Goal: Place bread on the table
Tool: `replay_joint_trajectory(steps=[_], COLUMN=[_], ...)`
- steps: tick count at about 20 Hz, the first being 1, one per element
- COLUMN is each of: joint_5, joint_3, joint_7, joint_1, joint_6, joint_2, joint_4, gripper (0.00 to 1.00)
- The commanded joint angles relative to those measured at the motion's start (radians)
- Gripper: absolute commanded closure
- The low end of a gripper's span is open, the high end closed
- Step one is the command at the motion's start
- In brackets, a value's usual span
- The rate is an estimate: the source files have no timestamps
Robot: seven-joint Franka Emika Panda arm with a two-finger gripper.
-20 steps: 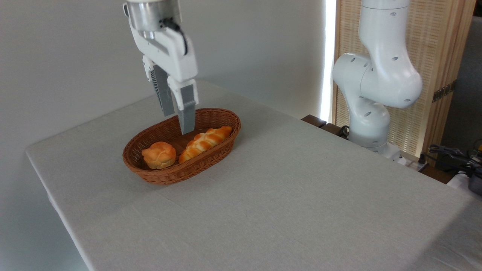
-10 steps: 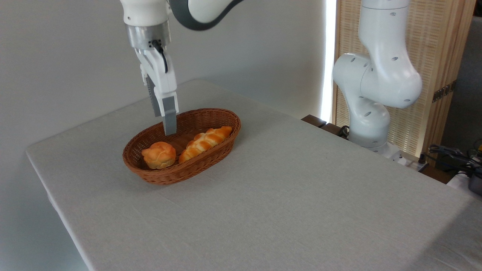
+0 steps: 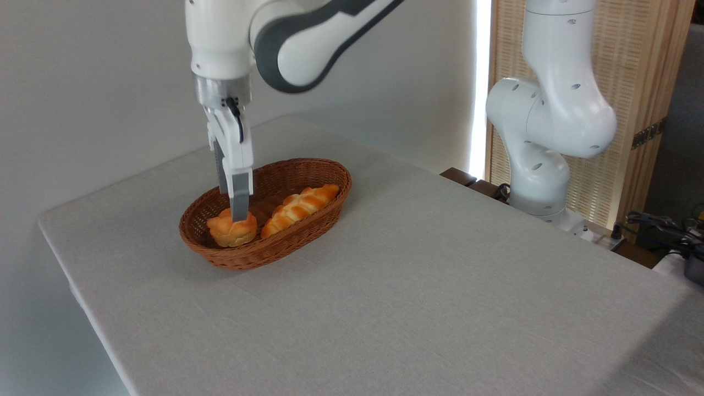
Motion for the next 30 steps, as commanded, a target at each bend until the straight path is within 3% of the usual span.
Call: replay_joint_trajectory(steps=[1,6,16,18,19,20,30], joint_5=[-0.011,-0.011,-0.013,-0.013,-0.013,-0.013,-0.011], joint_3=[-0.003,-0.005,-0.025,-0.025,-0.025,-0.025,-0.022], joint_7=[0.054,0.143,0.147,0.147,0.147,0.147,0.15], joint_1=[0.0,0.0,0.002,0.002,0.002,0.003,0.006], joint_6=[0.06,0.091,0.177,0.177,0.176,0.174,0.163], joint_2=[-0.005,0.025,0.075,0.073,0.073,0.072,0.061], joint_4=[-0.046,-0.058,-0.067,-0.067,-0.067,-0.067,-0.067], gripper=[0.0,0.0,0.02,0.26,0.43,0.49,0.66])
